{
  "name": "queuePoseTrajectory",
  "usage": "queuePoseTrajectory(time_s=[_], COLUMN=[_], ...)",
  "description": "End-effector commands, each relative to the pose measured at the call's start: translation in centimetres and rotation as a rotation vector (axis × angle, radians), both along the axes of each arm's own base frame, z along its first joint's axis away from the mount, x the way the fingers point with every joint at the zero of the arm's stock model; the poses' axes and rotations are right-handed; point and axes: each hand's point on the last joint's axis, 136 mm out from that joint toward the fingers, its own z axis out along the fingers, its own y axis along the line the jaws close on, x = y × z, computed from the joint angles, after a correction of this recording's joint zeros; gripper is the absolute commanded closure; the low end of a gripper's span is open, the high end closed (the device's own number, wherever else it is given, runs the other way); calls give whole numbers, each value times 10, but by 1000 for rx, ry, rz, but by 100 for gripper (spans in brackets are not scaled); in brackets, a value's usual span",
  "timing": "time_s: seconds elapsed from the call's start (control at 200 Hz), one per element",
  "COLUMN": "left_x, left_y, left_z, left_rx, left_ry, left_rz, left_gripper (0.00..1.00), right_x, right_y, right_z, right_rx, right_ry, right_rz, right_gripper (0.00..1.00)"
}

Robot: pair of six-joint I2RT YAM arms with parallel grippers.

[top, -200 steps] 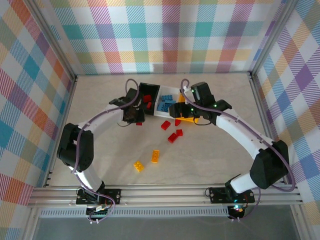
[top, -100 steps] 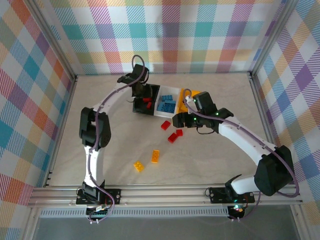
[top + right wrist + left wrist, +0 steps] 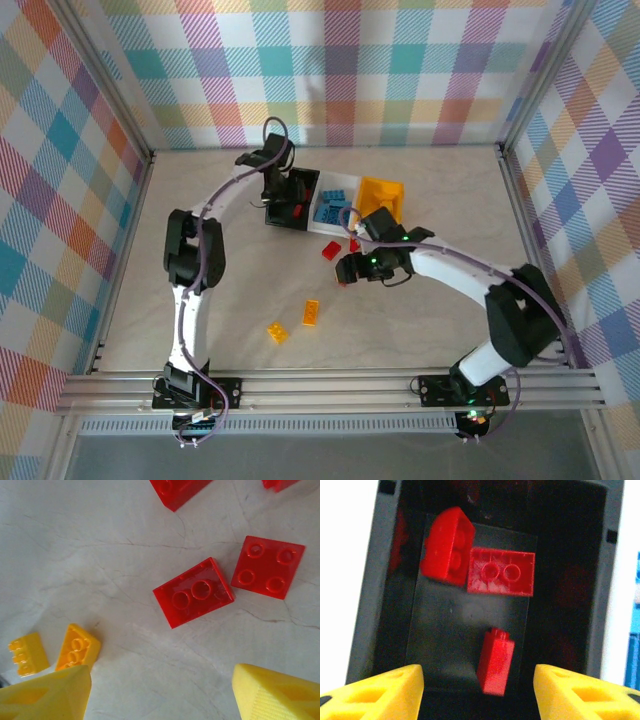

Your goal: Sort the legos into containers by color

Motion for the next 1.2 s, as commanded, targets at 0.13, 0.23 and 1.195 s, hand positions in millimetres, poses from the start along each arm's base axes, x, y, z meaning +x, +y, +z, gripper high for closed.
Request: queuePoseTrajectory(time_s=[0.13, 0.23, 1.195], left_x=[-49, -76, -195], left_y=[10, 17, 45], left_z=[62, 60, 15], left_rx=[-78, -71, -31], left_ry=[-89, -80, 18], left_rz=[22, 26, 11], left_gripper=[36, 34, 32], right_x=[7, 12, 51], right_y=[19, 21, 11], right_z=[-31, -42, -57], right_rx=[-117, -195, -377], right_ry=[49, 55, -82], right_rz=[-83, -120, -224], right_gripper=[24, 24, 62])
